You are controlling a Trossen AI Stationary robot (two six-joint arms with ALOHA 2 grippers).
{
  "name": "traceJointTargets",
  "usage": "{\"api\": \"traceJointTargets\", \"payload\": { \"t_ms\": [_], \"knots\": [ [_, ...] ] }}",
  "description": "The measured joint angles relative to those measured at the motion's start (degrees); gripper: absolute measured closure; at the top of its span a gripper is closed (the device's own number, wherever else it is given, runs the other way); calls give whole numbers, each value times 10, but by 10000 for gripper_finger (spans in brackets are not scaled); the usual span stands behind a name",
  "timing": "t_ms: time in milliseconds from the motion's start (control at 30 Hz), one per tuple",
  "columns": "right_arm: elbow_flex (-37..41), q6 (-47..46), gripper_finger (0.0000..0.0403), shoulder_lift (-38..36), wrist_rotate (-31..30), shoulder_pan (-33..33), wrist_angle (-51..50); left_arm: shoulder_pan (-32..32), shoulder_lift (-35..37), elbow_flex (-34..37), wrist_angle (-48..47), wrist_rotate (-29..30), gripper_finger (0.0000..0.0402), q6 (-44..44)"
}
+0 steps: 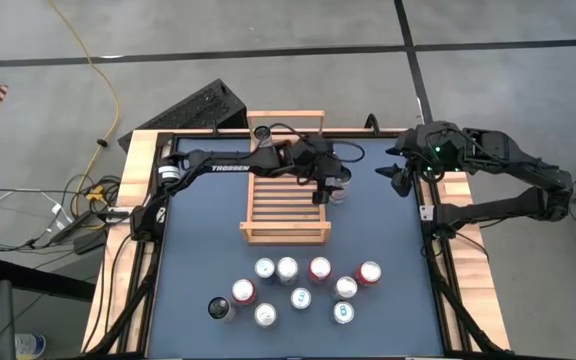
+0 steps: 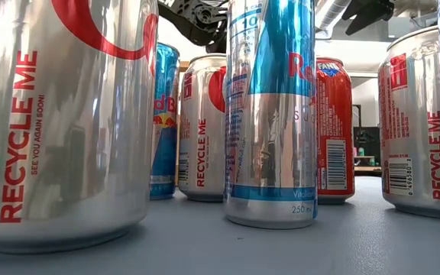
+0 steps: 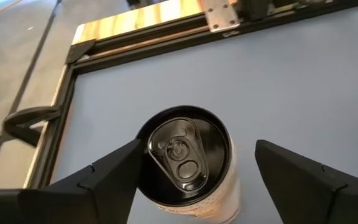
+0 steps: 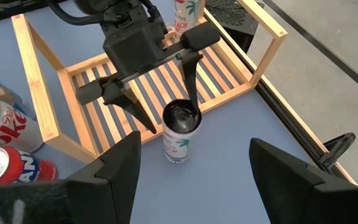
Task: Place canned beverage on shelf
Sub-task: Put the right white soda can on the shelf aligned with the other white soda can
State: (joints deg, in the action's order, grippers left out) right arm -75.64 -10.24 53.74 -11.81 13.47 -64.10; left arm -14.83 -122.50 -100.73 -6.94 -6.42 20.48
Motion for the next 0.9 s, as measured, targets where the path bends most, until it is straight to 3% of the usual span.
{"api": "traceJointTargets", "payload": {
  "t_ms": [467, 900],
  "knots": [
    [0, -1, 132, 0, 0, 0, -16, 19, 0, -60, -45, 14, 85, 1],
    [0, -3, 132, 0, 0, 0, -21, 9, -5, -63, -31, 3, 85, -5]
  ]
}}
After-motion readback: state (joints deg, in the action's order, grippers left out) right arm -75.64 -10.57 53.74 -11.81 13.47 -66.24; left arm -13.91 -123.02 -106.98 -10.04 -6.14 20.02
